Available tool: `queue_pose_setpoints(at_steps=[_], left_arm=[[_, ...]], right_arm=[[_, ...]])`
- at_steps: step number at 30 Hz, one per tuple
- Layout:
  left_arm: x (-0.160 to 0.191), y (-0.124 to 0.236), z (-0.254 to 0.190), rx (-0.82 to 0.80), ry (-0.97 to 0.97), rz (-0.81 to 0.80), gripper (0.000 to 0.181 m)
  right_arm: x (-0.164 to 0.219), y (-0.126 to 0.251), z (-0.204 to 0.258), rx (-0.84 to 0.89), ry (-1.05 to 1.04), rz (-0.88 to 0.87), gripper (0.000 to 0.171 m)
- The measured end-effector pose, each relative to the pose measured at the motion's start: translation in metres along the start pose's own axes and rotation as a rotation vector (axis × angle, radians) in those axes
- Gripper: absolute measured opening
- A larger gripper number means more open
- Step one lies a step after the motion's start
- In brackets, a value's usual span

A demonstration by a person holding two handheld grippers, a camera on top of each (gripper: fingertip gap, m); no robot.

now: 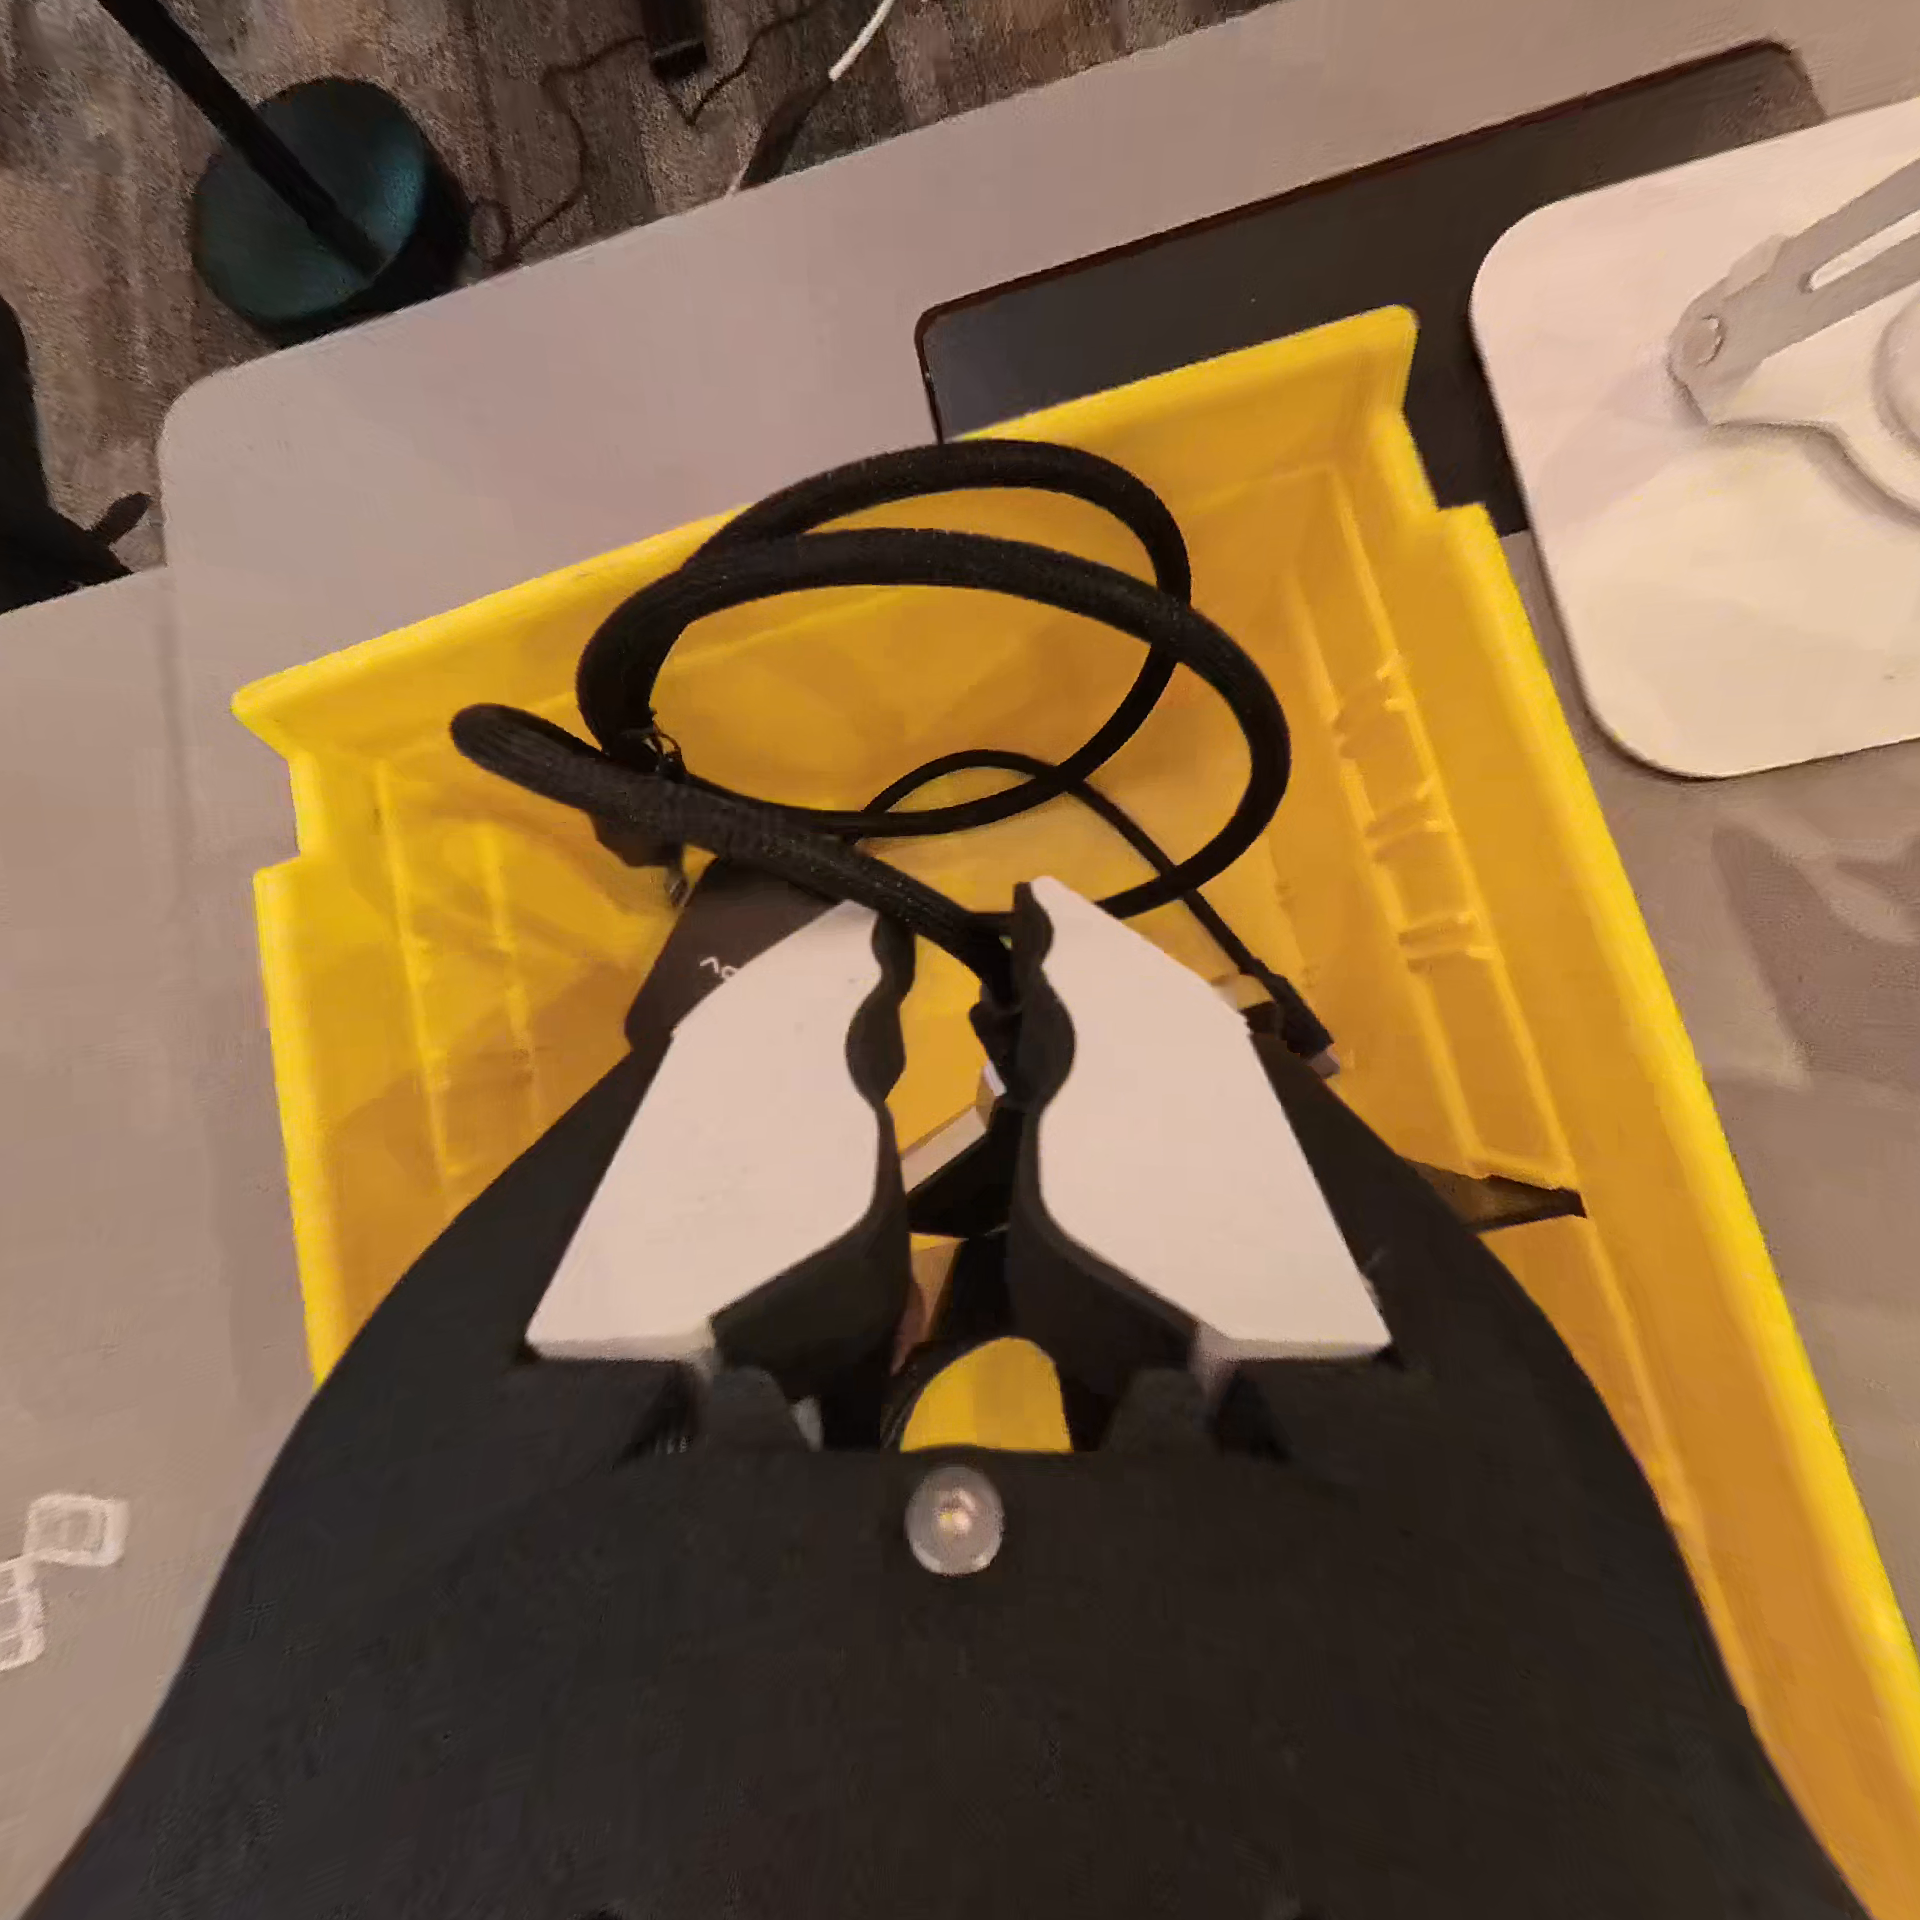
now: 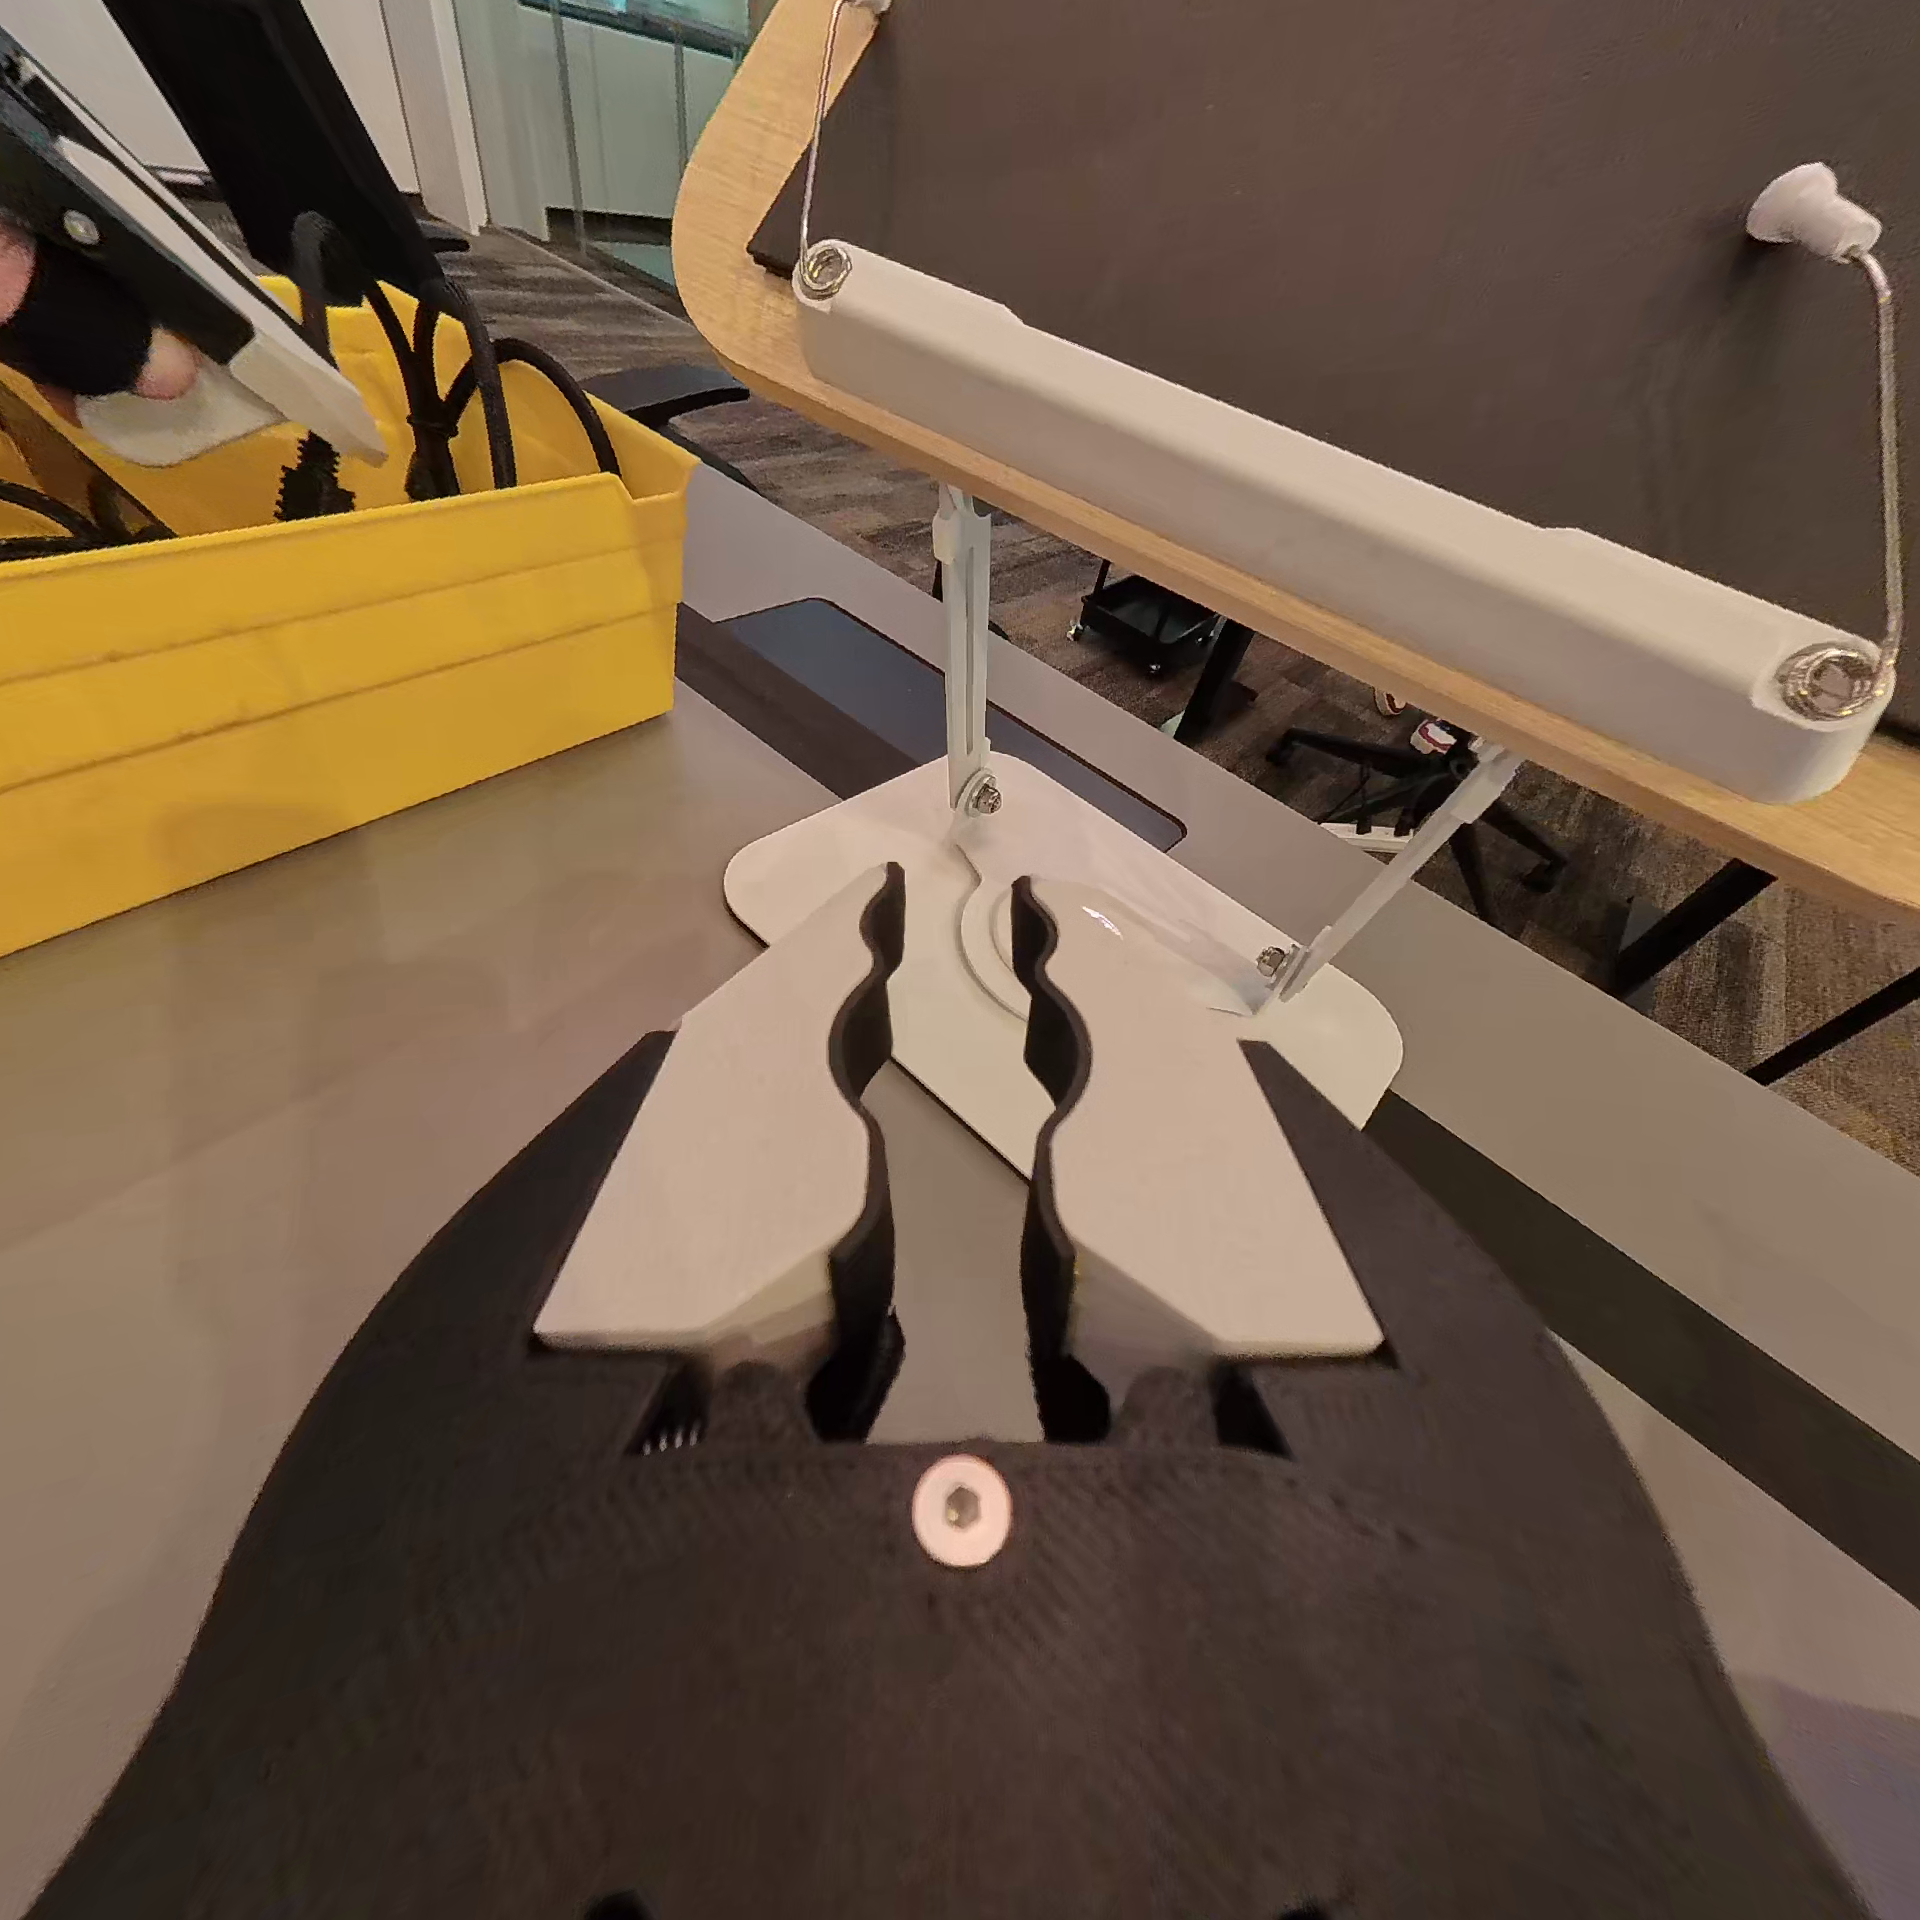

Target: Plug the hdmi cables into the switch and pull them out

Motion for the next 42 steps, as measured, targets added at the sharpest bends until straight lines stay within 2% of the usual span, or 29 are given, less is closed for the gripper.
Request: queue_pose_setpoints(at_steps=[2,5,11,21,26,30,34,37,42], left_arm=[[-0.002,0.001,0.001,0.032,0.052,-0.041,0.012],[-0.003,0.006,0.003,0.011,0.002,-0.082,0.007],[-0.013,0.024,0.011,0.053,0.008,-0.206,0.007],[-0.061,0.084,0.017,0.044,-0.089,-0.435,0.007],[-0.082,0.126,0.009,0.106,-0.135,-0.498,0.007],[-0.095,0.175,-0.03,0.251,-0.245,-0.507,0.007],[-0.097,0.208,-0.087,0.418,-0.384,-0.445,0.007],[-0.091,0.211,-0.132,0.551,-0.462,-0.37,0.007],[-0.071,0.188,-0.193,0.726,-0.606,-0.172,0.007]], right_arm=[[0.0,0.0,0.0,-0.002,0.001,0.0,0.016],[0.001,0.0,-0.002,-0.001,-0.003,-0.002,0.016],[0.003,0.0,-0.004,-0.007,-0.02,-0.004,0.014],[-0.004,0.001,0.004,-0.04,0.049,-0.023,0.005],[-0.007,0.003,0.001,-0.076,0.037,-0.047,0.014],[-0.014,0.009,-0.009,-0.182,0.006,-0.076,0.019],[-0.022,0.025,-0.028,-0.35,-0.032,-0.084,0.016],[-0.031,0.044,-0.051,-0.401,-0.033,-0.109,0.011],[-0.038,0.074,-0.088,-0.401,-0.065,-0.126,0.008]])
Point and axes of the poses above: each gripper's, where its closed fingertips meet, y back along the fingers, x out of its underside, z = x × y across the jaws, the point moved 9 cm from there along y, back along the fingers, and after that the axes turned 14 degrees about -z, right-handed, at the moved point
